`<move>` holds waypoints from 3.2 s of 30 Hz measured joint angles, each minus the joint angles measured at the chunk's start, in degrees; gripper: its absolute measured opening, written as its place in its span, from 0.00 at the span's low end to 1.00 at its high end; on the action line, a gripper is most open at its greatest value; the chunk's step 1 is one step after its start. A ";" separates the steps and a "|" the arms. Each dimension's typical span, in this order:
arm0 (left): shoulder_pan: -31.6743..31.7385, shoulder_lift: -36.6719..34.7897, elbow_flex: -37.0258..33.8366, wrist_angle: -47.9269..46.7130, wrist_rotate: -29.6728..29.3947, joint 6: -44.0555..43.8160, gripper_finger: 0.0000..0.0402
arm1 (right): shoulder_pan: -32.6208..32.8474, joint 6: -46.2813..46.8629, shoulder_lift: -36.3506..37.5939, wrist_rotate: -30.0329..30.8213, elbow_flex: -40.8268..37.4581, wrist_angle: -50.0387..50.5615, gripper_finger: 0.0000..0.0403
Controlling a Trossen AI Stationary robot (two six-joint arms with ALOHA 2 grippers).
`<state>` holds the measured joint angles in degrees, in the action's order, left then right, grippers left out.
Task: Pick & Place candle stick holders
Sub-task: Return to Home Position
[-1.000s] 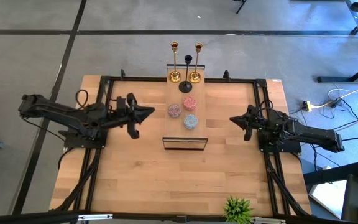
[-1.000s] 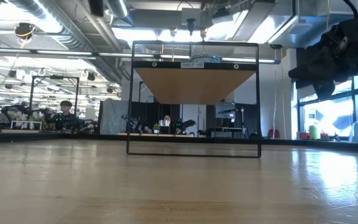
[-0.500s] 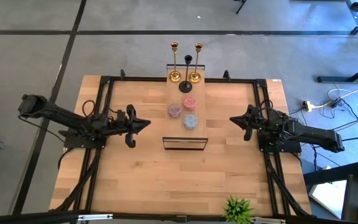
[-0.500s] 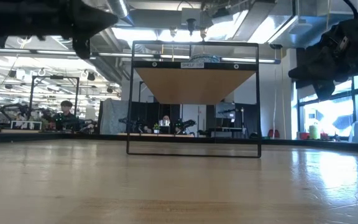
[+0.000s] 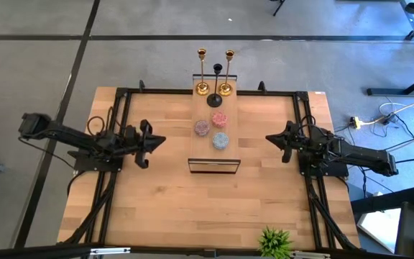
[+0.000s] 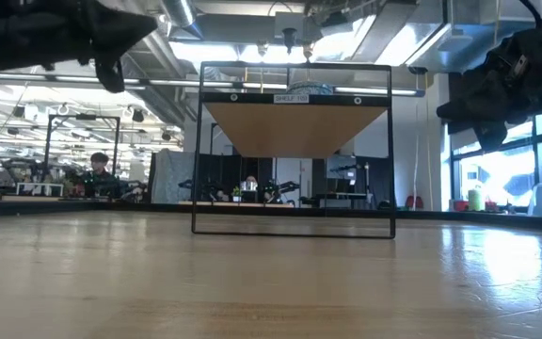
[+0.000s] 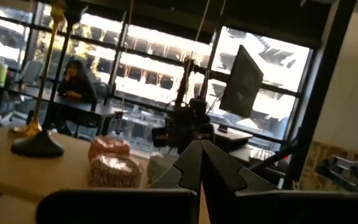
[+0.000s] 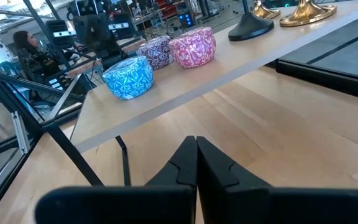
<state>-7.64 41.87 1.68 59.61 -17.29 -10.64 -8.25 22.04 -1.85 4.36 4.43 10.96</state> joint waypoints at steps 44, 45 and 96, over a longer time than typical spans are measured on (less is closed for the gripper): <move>2.05 -41.88 -1.21 -57.54 8.51 11.67 0.01 | 0.00 -0.02 0.00 -0.04 0.02 0.00 0.00; 2.05 -41.88 -1.21 -57.56 8.51 11.82 0.01 | -0.02 -0.02 0.00 -0.04 0.02 0.00 0.00; 2.07 -41.84 -1.21 -57.30 7.98 9.90 0.01 | -0.02 -0.02 0.00 -0.02 0.02 0.00 0.00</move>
<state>-5.57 0.03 0.47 2.31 -9.31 -0.73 -8.27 22.02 -1.85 4.34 4.45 10.96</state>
